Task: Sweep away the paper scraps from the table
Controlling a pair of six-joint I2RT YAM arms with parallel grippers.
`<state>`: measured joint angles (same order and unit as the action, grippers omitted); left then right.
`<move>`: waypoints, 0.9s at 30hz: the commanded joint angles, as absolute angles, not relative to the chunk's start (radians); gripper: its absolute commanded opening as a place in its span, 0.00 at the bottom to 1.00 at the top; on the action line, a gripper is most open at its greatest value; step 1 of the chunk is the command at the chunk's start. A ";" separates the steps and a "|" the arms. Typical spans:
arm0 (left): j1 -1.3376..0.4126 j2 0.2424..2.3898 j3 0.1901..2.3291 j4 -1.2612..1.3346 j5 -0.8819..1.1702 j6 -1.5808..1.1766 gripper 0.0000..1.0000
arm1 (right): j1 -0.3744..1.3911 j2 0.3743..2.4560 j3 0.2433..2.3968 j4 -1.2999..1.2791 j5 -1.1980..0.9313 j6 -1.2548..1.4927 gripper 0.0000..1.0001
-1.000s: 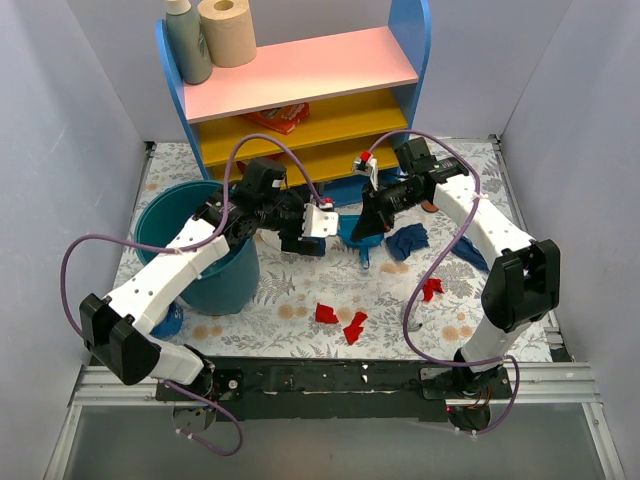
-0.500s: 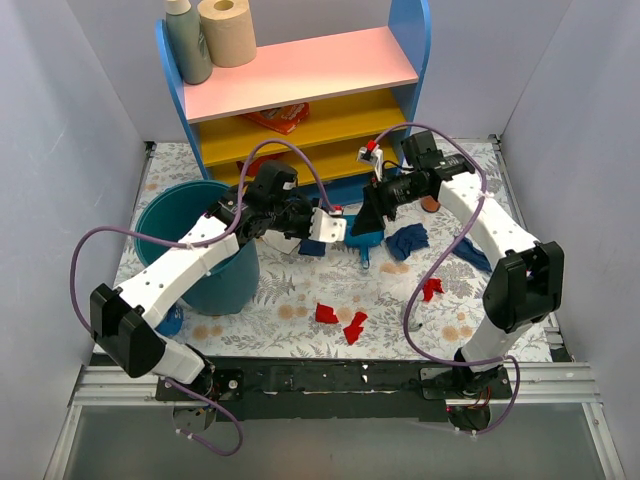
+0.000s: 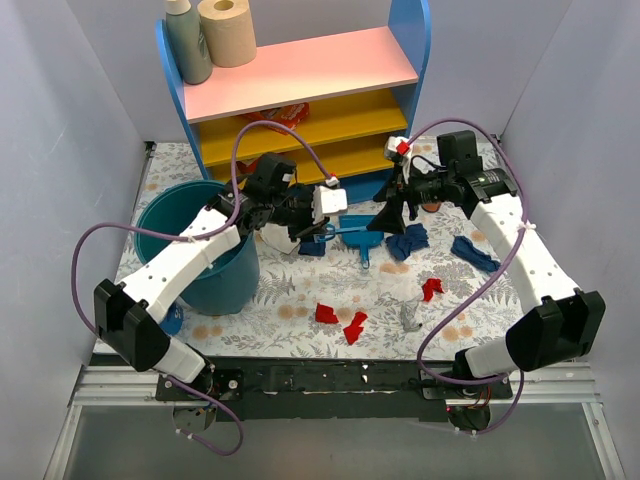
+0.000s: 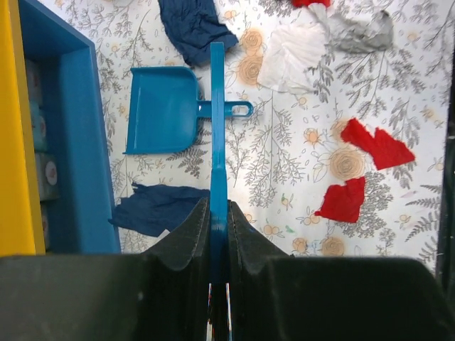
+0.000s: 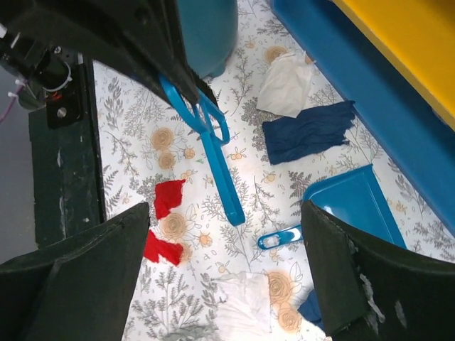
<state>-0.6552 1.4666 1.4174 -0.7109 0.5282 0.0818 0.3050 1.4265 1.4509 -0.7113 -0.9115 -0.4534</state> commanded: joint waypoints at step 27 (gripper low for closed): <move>-0.574 1.474 1.457 -0.644 0.669 -0.035 0.36 | 0.365 1.536 1.414 -0.701 -0.928 -0.661 0.01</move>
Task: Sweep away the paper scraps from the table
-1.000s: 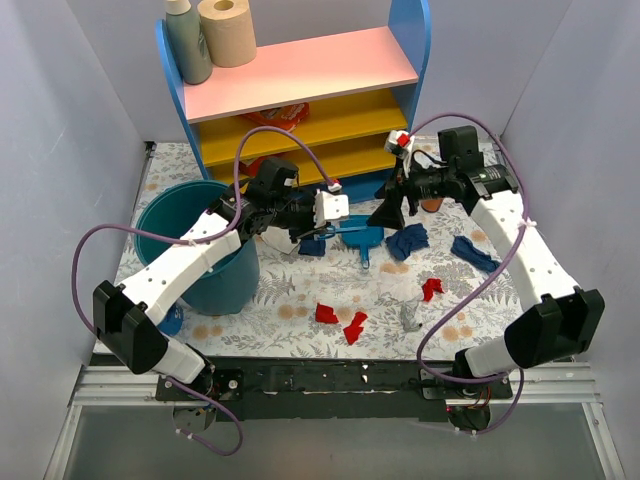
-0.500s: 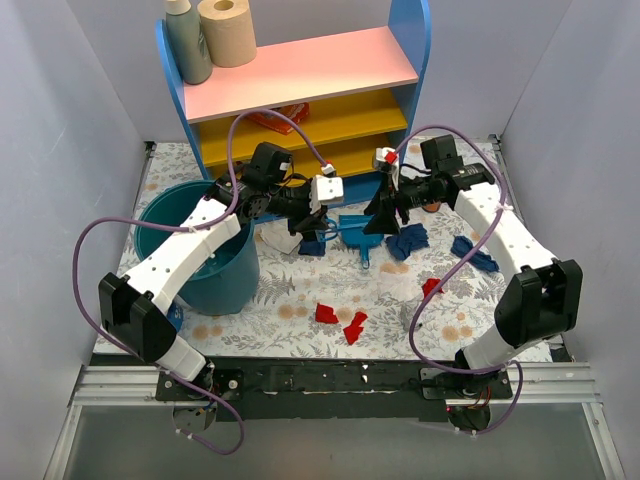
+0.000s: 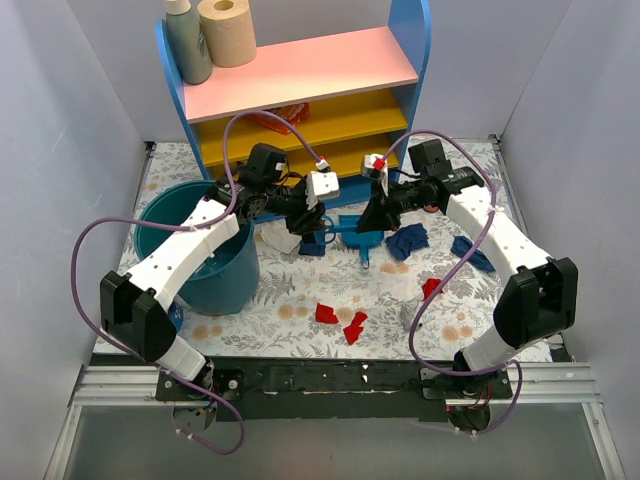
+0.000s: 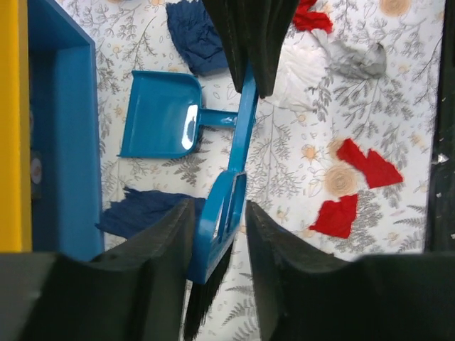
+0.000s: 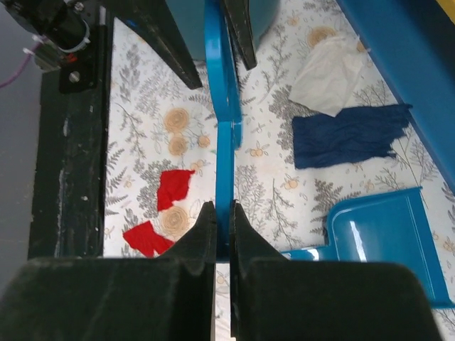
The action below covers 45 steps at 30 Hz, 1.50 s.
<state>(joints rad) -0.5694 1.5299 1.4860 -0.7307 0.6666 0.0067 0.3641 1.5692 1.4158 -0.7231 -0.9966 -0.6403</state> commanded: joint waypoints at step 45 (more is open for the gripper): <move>-0.561 1.615 1.500 -0.542 0.882 -0.273 0.00 | 0.232 1.669 1.632 -0.922 -1.273 -0.681 0.70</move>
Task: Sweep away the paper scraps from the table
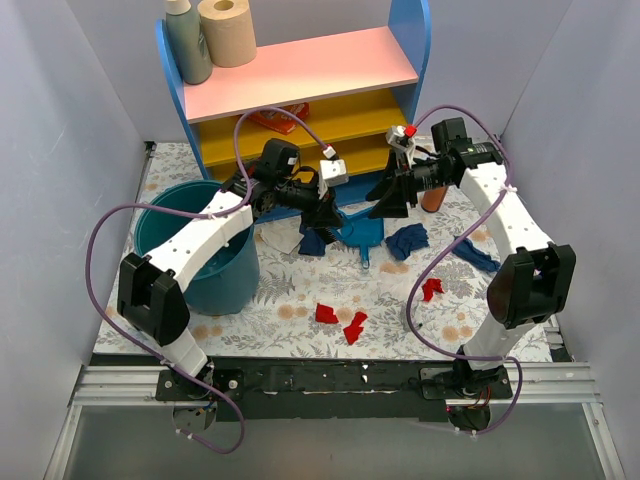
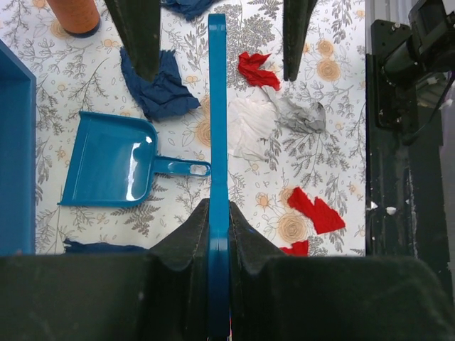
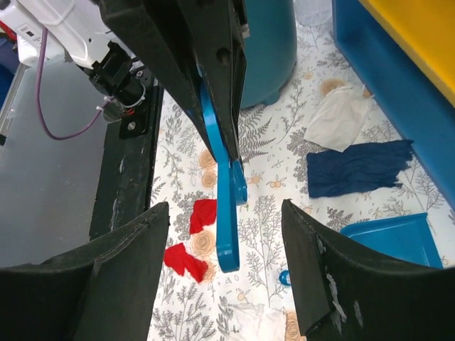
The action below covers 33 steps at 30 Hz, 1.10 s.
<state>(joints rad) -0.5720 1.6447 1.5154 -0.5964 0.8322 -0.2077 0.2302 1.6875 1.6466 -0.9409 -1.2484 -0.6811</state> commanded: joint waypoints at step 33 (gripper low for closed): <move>-0.514 1.647 1.477 -0.476 0.919 -0.341 0.00 | 0.302 1.707 1.548 -0.696 -1.285 -0.463 0.33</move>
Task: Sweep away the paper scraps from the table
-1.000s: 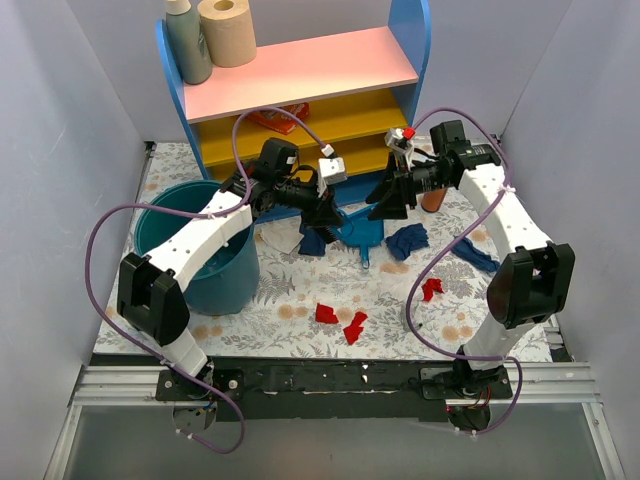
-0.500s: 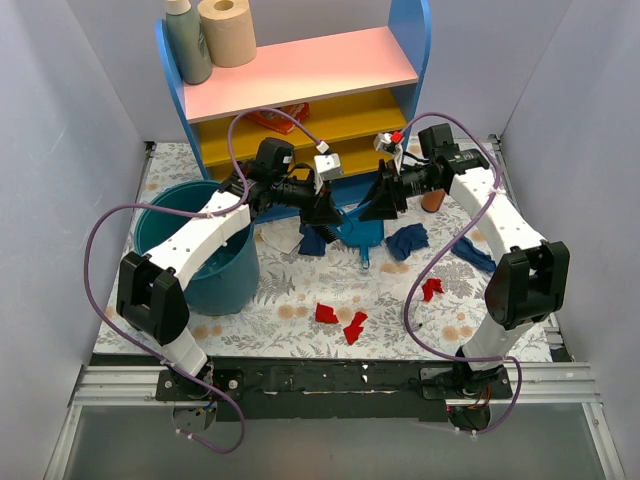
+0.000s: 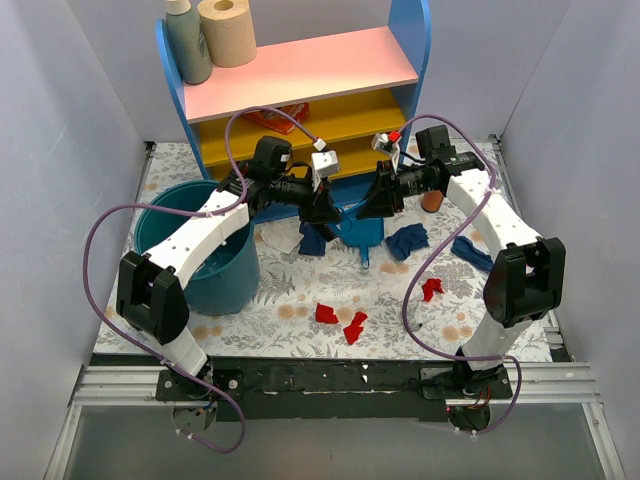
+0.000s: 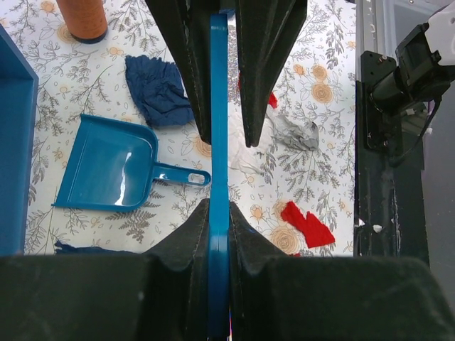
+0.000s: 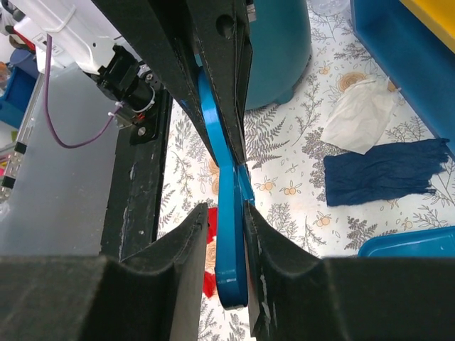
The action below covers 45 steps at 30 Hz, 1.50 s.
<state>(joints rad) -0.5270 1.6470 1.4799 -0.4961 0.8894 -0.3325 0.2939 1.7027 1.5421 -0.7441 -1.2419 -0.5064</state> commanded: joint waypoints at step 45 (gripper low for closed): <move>-0.707 1.704 1.355 -0.356 0.259 -0.662 0.72 | 0.103 1.115 1.169 -0.661 -0.354 -0.141 0.01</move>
